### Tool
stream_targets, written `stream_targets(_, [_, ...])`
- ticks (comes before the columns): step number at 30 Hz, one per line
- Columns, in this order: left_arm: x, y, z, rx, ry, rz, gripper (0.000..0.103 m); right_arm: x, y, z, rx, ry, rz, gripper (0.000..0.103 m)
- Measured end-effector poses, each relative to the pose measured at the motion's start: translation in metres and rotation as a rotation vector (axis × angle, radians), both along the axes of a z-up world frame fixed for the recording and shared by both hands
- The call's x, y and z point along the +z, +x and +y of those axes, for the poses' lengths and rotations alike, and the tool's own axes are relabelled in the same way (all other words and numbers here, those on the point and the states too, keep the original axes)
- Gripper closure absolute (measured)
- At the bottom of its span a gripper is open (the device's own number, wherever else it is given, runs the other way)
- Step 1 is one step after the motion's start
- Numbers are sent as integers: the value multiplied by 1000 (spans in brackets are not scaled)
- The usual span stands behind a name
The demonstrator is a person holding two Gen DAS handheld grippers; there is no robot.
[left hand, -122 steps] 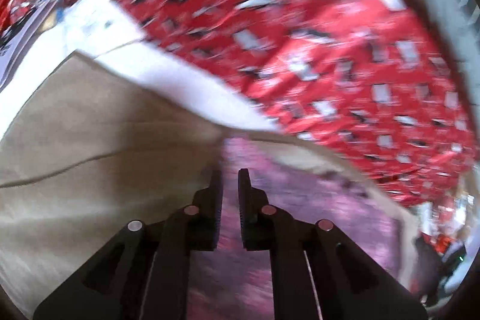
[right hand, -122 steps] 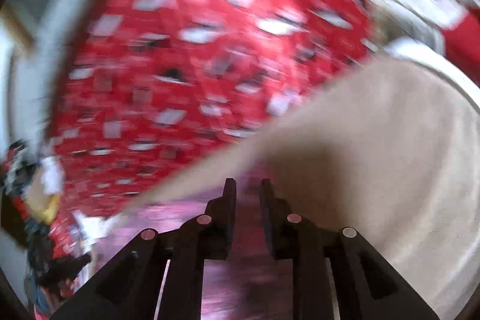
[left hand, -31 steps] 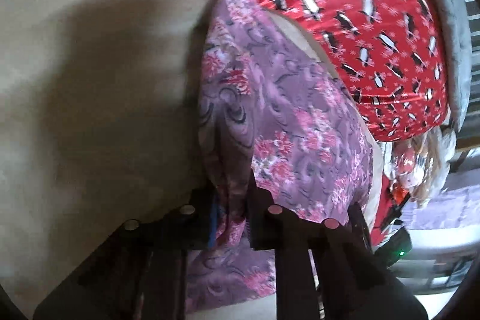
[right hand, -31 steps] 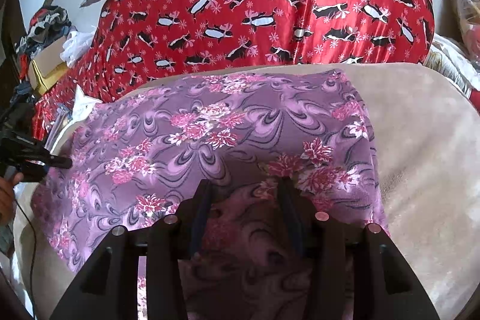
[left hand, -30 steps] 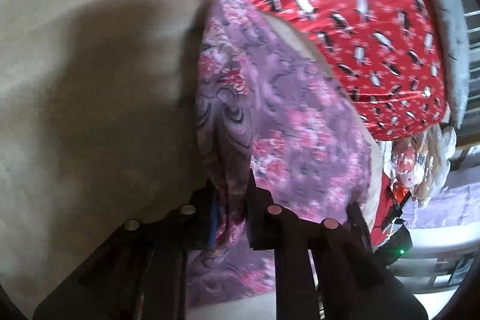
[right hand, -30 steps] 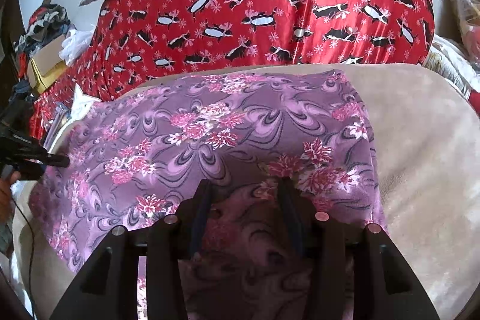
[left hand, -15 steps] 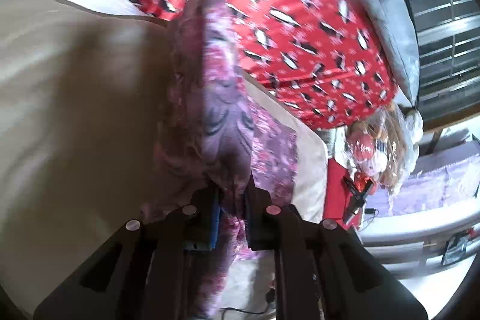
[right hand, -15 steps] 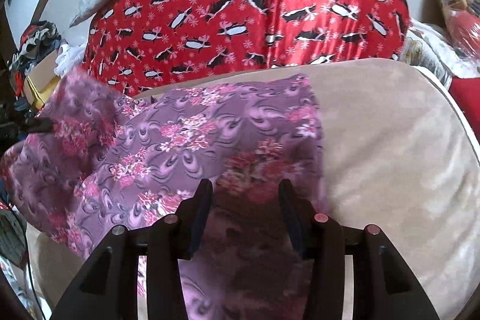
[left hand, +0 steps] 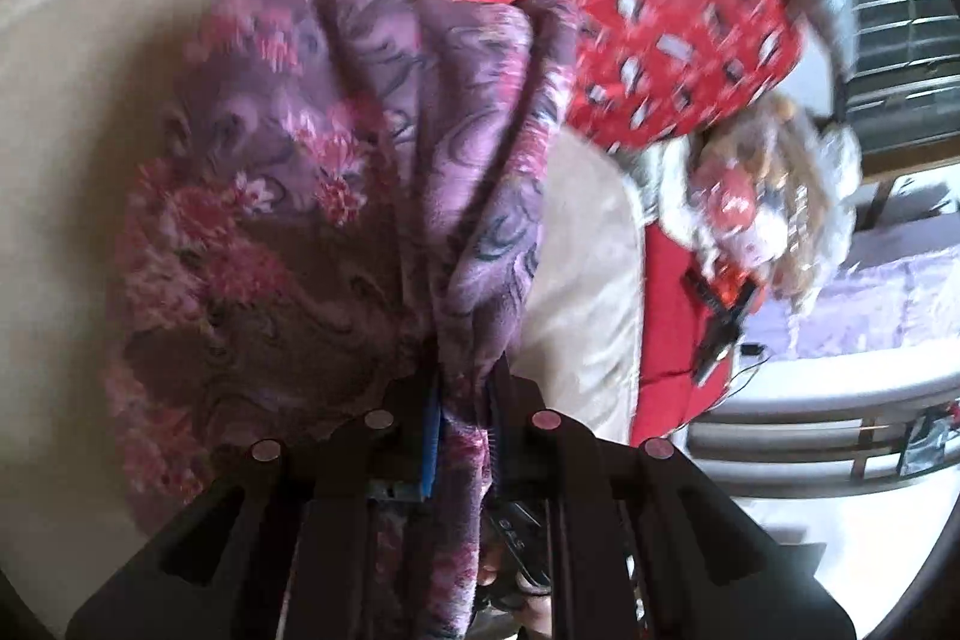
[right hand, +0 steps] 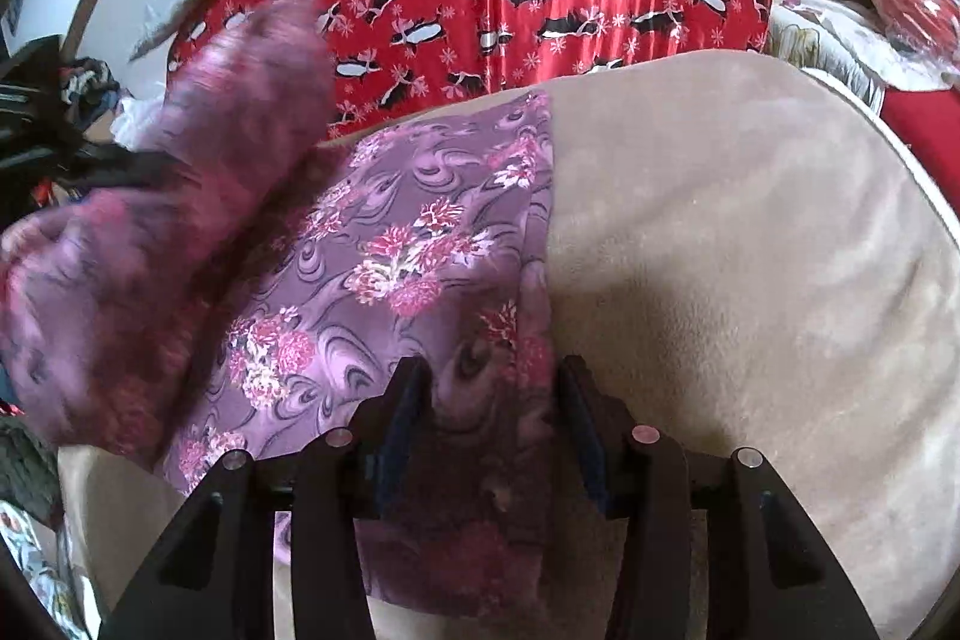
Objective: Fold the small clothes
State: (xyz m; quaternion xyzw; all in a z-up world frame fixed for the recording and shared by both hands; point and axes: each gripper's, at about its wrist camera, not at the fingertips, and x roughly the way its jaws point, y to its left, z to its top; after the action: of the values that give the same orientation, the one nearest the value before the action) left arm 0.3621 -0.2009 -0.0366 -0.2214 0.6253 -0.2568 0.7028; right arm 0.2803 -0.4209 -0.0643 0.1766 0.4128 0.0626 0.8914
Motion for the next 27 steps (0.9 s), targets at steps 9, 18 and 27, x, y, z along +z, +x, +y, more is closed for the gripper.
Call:
stream_targets(9, [-36,-3,-11,-6,11,62,90,-6,-5,-8,0,62,-41,53])
stream_targets(18, [27,-17,61,22,2,-162,56,9,-5,-29,-71,173,16,51])
stream_targets(27, [-16,-20,101,88,120,-165,57,29,35,-2,-11,218,17,45])
